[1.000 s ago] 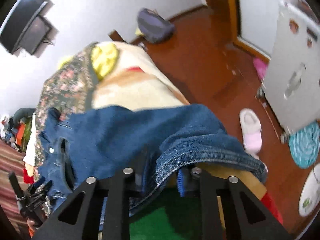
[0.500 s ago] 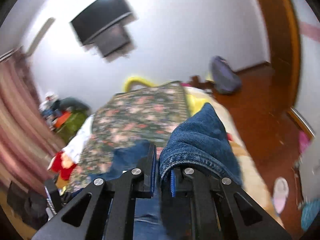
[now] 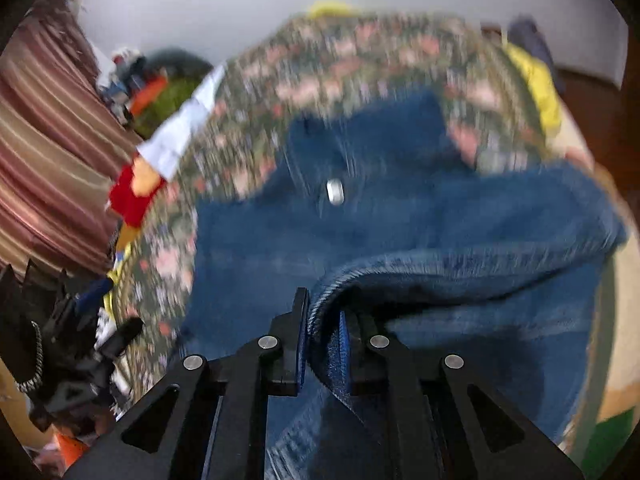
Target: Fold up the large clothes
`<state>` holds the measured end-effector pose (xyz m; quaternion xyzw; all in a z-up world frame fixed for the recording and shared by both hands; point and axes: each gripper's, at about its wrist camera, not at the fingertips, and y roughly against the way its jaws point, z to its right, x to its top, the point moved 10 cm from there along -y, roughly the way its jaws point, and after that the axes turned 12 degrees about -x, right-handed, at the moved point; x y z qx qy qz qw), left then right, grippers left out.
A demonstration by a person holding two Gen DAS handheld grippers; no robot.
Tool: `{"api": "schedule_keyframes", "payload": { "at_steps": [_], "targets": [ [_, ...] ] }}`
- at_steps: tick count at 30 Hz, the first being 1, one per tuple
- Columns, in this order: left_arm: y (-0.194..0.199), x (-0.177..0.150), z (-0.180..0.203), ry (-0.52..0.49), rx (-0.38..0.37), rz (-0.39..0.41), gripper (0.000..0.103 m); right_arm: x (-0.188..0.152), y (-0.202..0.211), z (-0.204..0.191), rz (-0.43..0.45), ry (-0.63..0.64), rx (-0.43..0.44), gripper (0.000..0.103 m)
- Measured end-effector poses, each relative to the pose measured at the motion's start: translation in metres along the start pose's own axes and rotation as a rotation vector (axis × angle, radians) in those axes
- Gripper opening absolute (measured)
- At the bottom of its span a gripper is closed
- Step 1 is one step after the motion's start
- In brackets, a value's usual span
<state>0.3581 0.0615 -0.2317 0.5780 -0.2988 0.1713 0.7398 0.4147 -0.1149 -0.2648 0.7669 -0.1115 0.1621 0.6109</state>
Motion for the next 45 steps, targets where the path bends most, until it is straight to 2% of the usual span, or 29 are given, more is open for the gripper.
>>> {"api": "schedule_keyframes", "payload": {
  "at_steps": [4,5,14,18,24,28,30,31,35,37,38,39,40,41,43,45],
  "targets": [
    [-0.007,-0.007,0.006,-0.007,-0.002,-0.023,0.093,-0.043,-0.023,0.013,-0.194,-0.042,0.074,0.01],
    [-0.008,-0.006,0.011,-0.016,-0.007,-0.025,0.093,-0.05,-0.022,0.014,-0.202,-0.035,0.083,0.01],
    [-0.004,0.031,0.072,-0.122,-0.069,0.016,0.093,-0.059,0.046,0.028,-0.111,0.057,0.058,0.01],
    [-0.009,0.056,0.111,-0.185,-0.136,0.017,0.093,-0.056,0.073,0.056,-0.026,0.072,-0.02,0.01],
    [-0.044,0.085,0.183,-0.3,-0.243,-0.057,0.093,-0.042,0.104,0.135,0.103,-0.009,-0.189,0.01],
    [-0.086,0.089,0.227,-0.334,-0.3,-0.154,0.093,-0.039,0.111,0.186,0.128,-0.091,-0.277,0.01],
    [-0.112,0.086,0.244,-0.358,-0.307,-0.214,0.092,-0.038,0.11,0.2,0.126,-0.124,-0.275,0.01],
    [-0.123,0.083,0.251,-0.374,-0.301,-0.243,0.089,-0.039,0.109,0.206,0.121,-0.143,-0.267,0.01],
    [-0.169,0.068,0.272,-0.418,-0.286,-0.395,0.06,-0.048,0.098,0.228,0.088,-0.207,-0.242,0.01],
    [-0.181,0.065,0.277,-0.417,-0.29,-0.424,0.052,-0.051,0.09,0.231,0.073,-0.225,-0.226,0.01],
    [-0.185,0.064,0.276,-0.418,-0.278,-0.428,0.042,-0.053,0.083,0.23,0.06,-0.232,-0.21,0.01],
    [-0.188,0.064,0.275,-0.419,-0.269,-0.427,0.035,-0.054,0.078,0.229,0.051,-0.236,-0.2,0.01],
    [-0.189,0.064,0.274,-0.417,-0.269,-0.428,0.014,-0.055,0.074,0.228,0.042,-0.237,-0.193,0.01],
    [-0.188,0.065,0.272,-0.41,-0.271,-0.422,0.006,-0.055,0.069,0.227,0.035,-0.235,-0.191,0.01],
    [-0.178,0.078,0.271,-0.398,-0.281,-0.362,0.004,-0.051,0.063,0.224,0.032,-0.23,-0.188,0.01],
    [-0.153,0.099,0.263,-0.404,-0.27,-0.264,0.004,-0.045,0.061,0.217,0.037,-0.218,-0.174,0.01]
  ]
}}
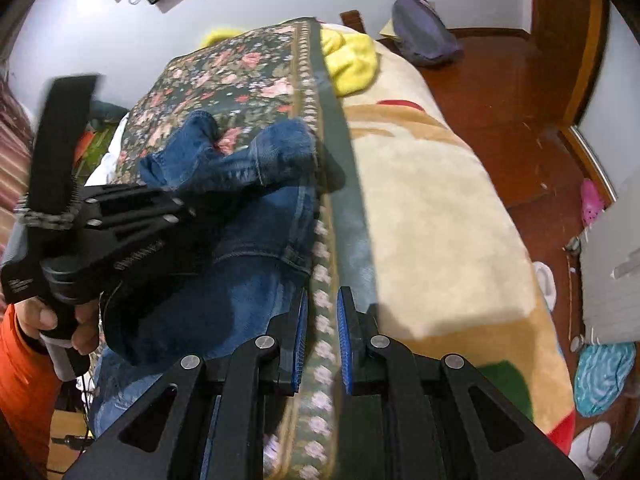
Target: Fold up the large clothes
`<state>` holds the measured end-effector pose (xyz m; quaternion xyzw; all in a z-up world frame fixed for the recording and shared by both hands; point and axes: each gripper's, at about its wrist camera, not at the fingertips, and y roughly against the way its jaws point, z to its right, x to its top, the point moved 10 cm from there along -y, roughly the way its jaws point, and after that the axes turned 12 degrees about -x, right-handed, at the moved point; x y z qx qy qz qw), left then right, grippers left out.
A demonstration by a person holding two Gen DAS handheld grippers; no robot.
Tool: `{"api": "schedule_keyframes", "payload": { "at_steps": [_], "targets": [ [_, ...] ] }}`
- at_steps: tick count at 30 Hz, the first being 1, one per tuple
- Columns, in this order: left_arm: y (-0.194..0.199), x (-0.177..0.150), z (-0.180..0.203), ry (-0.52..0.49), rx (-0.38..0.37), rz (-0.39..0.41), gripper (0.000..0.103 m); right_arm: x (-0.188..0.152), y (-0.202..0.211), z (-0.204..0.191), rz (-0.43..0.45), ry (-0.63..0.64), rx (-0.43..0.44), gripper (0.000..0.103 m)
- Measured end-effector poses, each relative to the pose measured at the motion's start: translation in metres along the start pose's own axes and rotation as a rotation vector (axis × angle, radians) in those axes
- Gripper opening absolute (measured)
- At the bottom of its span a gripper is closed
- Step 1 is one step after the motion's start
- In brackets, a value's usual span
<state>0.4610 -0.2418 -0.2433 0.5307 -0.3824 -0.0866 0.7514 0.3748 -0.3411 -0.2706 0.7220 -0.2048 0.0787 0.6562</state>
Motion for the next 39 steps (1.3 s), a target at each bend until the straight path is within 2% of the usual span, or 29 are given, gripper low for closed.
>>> {"api": "schedule_keyframes", "payload": {
  "at_steps": [4,7,11,15,17,18,19,20,21,22,24,28,33,36,37,38,39],
  "targets": [
    [0.071,0.002,-0.024,0.023,0.033,0.156,0.004,0.011,0.0,-0.02,0.018,0.037,0.007,0.01],
    [0.102,-0.013,-0.054,0.059,0.069,0.201,0.004,0.015,-0.008,-0.04,0.019,0.097,-0.005,0.01],
    [0.118,-0.065,-0.103,0.135,0.131,0.185,0.004,0.005,-0.037,-0.054,-0.015,0.195,-0.091,0.01],
    [0.107,-0.137,-0.15,0.258,0.16,0.126,0.005,-0.005,-0.04,-0.054,0.031,0.289,-0.171,0.01],
    [0.099,-0.173,-0.165,0.331,0.134,0.101,0.014,-0.009,-0.044,-0.05,0.02,0.309,-0.204,0.014],
    [0.092,-0.192,-0.17,0.376,0.096,0.09,0.016,-0.01,-0.045,-0.048,0.017,0.304,-0.213,0.022],
    [0.084,-0.209,-0.173,0.41,0.073,0.076,0.018,-0.01,-0.045,-0.044,0.019,0.29,-0.23,0.042],
    [0.078,-0.221,-0.176,0.425,0.071,0.064,0.018,-0.009,-0.045,-0.035,0.026,0.266,-0.28,0.058],
    [0.072,-0.234,-0.176,0.438,0.073,0.048,0.021,-0.006,-0.044,-0.025,0.034,0.244,-0.341,0.087],
    [0.064,-0.248,-0.177,0.455,0.06,0.033,0.028,-0.006,-0.041,-0.019,0.046,0.228,-0.368,0.094],
    [0.058,-0.261,-0.176,0.481,0.039,0.034,0.033,-0.007,-0.042,-0.016,0.031,0.203,-0.326,0.094],
    [0.063,-0.265,-0.186,0.521,0.043,0.065,0.05,-0.01,-0.043,-0.008,-0.026,0.092,-0.251,0.094],
    [0.065,-0.247,-0.2,0.64,-0.059,0.12,0.051,-0.014,-0.038,-0.019,-0.07,-0.018,-0.102,0.094],
    [0.056,-0.24,-0.207,0.687,-0.044,0.106,0.051,-0.014,-0.036,-0.032,-0.077,-0.037,-0.055,0.094],
    [0.056,-0.237,-0.211,0.689,-0.02,0.112,0.042,-0.013,-0.037,-0.035,-0.079,-0.038,-0.05,0.094],
    [0.058,-0.233,-0.214,0.678,0.013,0.112,0.026,-0.012,-0.037,-0.039,-0.078,-0.039,-0.043,0.094],
    [0.061,-0.229,-0.217,0.66,0.049,0.111,0.022,-0.012,-0.036,-0.042,-0.076,-0.04,-0.037,0.094]
  ]
}}
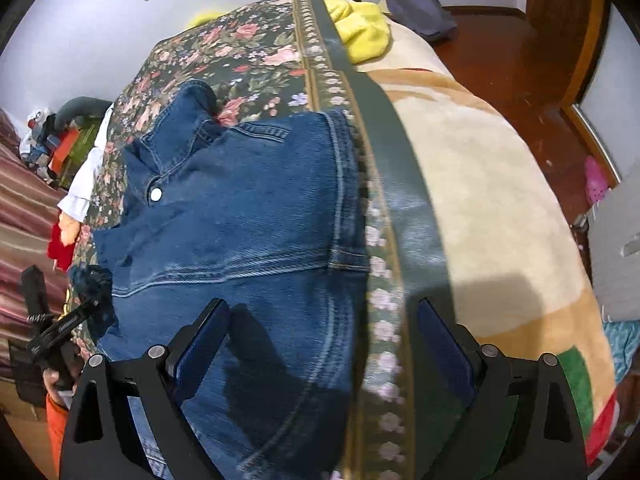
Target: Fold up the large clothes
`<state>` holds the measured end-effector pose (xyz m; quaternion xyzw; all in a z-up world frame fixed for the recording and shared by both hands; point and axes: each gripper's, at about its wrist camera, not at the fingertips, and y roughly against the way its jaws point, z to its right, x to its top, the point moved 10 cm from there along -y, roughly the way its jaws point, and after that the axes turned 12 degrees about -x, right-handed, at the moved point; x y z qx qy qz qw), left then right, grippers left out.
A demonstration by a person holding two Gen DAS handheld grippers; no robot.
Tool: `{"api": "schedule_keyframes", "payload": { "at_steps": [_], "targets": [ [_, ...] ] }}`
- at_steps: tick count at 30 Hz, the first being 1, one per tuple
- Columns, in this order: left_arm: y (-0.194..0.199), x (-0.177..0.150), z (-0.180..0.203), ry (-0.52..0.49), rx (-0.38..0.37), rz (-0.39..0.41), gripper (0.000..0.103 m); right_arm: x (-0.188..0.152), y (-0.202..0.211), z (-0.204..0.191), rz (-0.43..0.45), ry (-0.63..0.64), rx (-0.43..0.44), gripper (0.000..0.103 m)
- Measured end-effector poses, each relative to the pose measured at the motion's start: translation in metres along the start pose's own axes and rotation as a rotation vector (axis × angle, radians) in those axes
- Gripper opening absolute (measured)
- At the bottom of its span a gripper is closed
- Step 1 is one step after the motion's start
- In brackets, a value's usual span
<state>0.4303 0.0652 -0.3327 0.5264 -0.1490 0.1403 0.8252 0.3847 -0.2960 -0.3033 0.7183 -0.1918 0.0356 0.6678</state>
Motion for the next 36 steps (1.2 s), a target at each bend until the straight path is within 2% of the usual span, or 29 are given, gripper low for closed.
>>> {"api": "schedule_keyframes", "payload": {
  "at_steps": [2,5,8,11,15,17,21,23,25,26,27,28,29,30,34,36],
  "targets": [
    [0.012,0.014,0.008,-0.044,0.02,0.049,0.013,-0.001,0.002,-0.003,0.001,0.003,0.016,0.094],
    [0.042,0.038,0.029,-0.128,0.021,0.153,0.008,0.001,0.002,-0.006,0.006,0.007,0.02,0.094],
    [0.087,0.064,0.06,-0.219,-0.015,0.285,0.007,0.005,0.002,-0.008,0.008,0.01,0.02,0.094],
    [0.124,0.087,0.086,-0.308,-0.011,0.399,0.007,0.01,0.004,-0.009,0.016,0.011,0.024,0.094],
    [0.138,0.1,0.084,-0.335,0.003,0.454,0.007,0.013,0.005,-0.014,0.023,0.015,0.028,0.094],
    [0.122,0.097,0.069,-0.331,0.026,0.417,0.008,0.011,0.002,-0.018,0.011,0.02,0.026,0.094],
    [0.063,0.062,0.016,-0.249,0.063,0.239,0.011,0.004,-0.011,-0.024,-0.023,0.048,0.01,0.094],
    [0.041,0.041,-0.007,-0.216,0.083,0.156,0.015,0.001,-0.018,-0.025,-0.034,0.059,-0.003,0.094],
    [0.021,0.015,-0.026,-0.191,0.067,0.059,0.019,0.001,-0.021,-0.026,-0.042,0.055,-0.001,0.094],
    [0.018,0.007,-0.032,-0.191,0.073,0.038,0.027,0.001,-0.022,-0.026,-0.046,0.052,0.001,0.094],
    [0.016,0.0,-0.038,-0.196,0.088,0.025,0.032,0.002,-0.023,-0.026,-0.048,0.051,0.002,0.094],
    [0.018,-0.005,-0.044,-0.201,0.11,0.023,0.043,0.002,-0.023,-0.027,-0.049,0.053,0.0,0.094],
    [0.02,-0.008,-0.049,-0.201,0.126,0.024,0.05,0.002,-0.024,-0.027,-0.053,0.053,-0.001,0.094],
    [0.023,-0.012,-0.056,-0.196,0.137,0.024,0.051,0.002,-0.024,-0.027,-0.052,0.056,-0.005,0.094],
    [0.038,-0.027,-0.079,-0.136,0.113,0.029,0.074,0.003,-0.025,-0.028,-0.048,0.064,-0.01,0.094],
    [0.045,-0.034,-0.085,-0.115,0.094,0.03,0.079,0.003,-0.024,-0.028,-0.048,0.064,-0.006,0.094]
  ]
}}
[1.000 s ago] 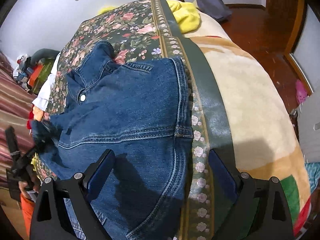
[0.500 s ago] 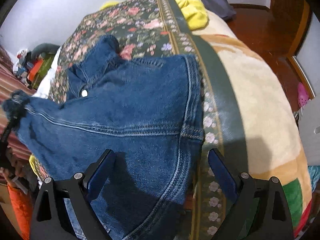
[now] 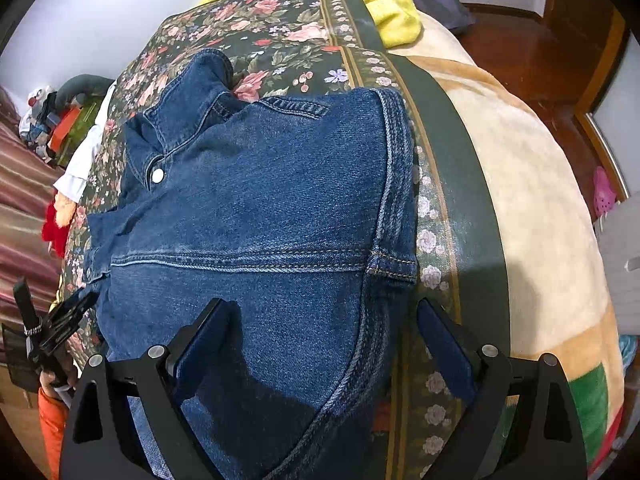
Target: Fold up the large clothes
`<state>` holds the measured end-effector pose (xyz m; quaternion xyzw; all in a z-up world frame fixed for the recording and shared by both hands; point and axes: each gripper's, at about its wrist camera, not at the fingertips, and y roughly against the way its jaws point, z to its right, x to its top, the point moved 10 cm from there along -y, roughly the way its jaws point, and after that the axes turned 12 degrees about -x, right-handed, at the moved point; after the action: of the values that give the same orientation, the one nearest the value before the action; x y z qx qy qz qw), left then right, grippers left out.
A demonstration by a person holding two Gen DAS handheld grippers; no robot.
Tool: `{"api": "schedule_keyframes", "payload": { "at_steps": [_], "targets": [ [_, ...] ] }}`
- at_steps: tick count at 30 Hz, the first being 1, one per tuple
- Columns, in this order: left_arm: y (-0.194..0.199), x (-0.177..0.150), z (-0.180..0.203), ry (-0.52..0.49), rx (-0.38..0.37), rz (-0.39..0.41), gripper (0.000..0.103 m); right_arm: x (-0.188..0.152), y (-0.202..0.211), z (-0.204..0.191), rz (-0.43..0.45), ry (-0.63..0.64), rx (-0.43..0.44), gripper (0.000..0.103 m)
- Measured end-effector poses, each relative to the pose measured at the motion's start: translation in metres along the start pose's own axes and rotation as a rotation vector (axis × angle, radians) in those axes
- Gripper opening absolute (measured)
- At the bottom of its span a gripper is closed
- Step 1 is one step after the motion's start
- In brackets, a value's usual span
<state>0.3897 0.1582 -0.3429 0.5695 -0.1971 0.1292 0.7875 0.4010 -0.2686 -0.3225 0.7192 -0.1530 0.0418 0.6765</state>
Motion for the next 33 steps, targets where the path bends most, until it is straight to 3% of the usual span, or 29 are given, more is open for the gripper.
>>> {"api": "schedule_keyframes", "payload": {
  "at_steps": [5,11,15,21,23,26,28,31,33],
  "targets": [
    [0.015,0.0,0.001,0.017,-0.035,-0.035,0.08,0.003,0.005,0.001,0.003,0.017,-0.003,0.094],
    [0.029,0.05,-0.004,0.012,-0.03,0.032,0.08,0.024,0.024,0.005,0.067,0.022,0.004,0.094],
    [0.001,0.081,-0.01,0.055,-0.072,0.015,0.08,0.044,0.029,0.01,0.098,0.004,0.02,0.094],
    [-0.06,0.091,-0.015,0.135,-0.145,-0.063,0.076,0.068,0.005,0.019,0.074,-0.034,0.05,0.093],
    [-0.075,0.093,-0.017,0.141,-0.133,-0.073,0.059,0.073,-0.004,0.02,0.058,-0.06,0.074,0.088],
    [-0.085,0.097,-0.014,0.149,-0.15,-0.062,0.034,0.083,-0.007,0.018,0.083,-0.075,0.095,0.072],
    [-0.087,0.099,-0.008,0.132,-0.137,-0.058,0.021,0.088,-0.006,0.012,0.096,-0.063,0.116,0.044],
    [-0.072,0.106,0.005,0.053,-0.057,-0.014,0.012,0.093,-0.008,0.007,0.108,-0.024,0.06,0.021],
    [-0.053,0.112,0.01,0.022,-0.036,0.039,0.011,0.097,-0.005,0.002,0.132,0.008,0.044,0.015]
  ]
}}
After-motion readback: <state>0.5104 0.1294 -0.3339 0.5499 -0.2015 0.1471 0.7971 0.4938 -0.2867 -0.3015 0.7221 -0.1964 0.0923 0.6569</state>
